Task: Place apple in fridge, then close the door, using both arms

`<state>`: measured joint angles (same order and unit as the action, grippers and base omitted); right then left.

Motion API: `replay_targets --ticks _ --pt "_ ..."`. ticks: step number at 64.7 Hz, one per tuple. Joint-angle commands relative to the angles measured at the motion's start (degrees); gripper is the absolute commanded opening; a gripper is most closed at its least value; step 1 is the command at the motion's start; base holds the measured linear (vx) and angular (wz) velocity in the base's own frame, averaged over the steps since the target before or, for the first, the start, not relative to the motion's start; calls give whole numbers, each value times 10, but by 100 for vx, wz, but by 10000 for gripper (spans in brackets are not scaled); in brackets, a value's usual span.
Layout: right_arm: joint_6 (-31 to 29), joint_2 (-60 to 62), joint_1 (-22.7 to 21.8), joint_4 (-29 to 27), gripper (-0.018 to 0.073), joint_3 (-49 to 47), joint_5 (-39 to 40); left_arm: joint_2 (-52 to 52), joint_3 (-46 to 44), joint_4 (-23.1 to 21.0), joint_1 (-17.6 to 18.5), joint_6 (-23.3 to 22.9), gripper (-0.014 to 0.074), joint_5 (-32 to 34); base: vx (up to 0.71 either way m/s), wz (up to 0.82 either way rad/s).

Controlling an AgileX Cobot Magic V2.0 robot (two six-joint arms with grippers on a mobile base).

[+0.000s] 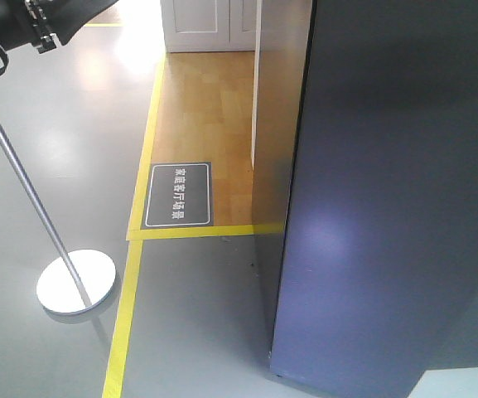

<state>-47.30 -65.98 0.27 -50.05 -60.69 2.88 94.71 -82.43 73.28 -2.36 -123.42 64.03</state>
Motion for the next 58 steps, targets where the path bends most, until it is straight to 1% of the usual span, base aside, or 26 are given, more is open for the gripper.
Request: replay_targets --ticks 1,13,28,39,58 --pt "-6 -21 -3 2 569 -31 70 -27 -17 -39 0 -3 356 9 0 0" --pt "-6 -69 -3 0 569 -34 129 -27 -17 -39 0 -3 356 8 0 0" --pt "-6 -120 -3 1 569 -34 175 -27 -17 -36 0 -3 356 6 0 0" --pt "-6 -153 -3 1 569 -55 179 -27 -17 -35 0 -3 356 6 0 0" --pt "-6 -200 -3 0 569 -135 179 -27 -17 -35 0 -3 356 -1 0 0"
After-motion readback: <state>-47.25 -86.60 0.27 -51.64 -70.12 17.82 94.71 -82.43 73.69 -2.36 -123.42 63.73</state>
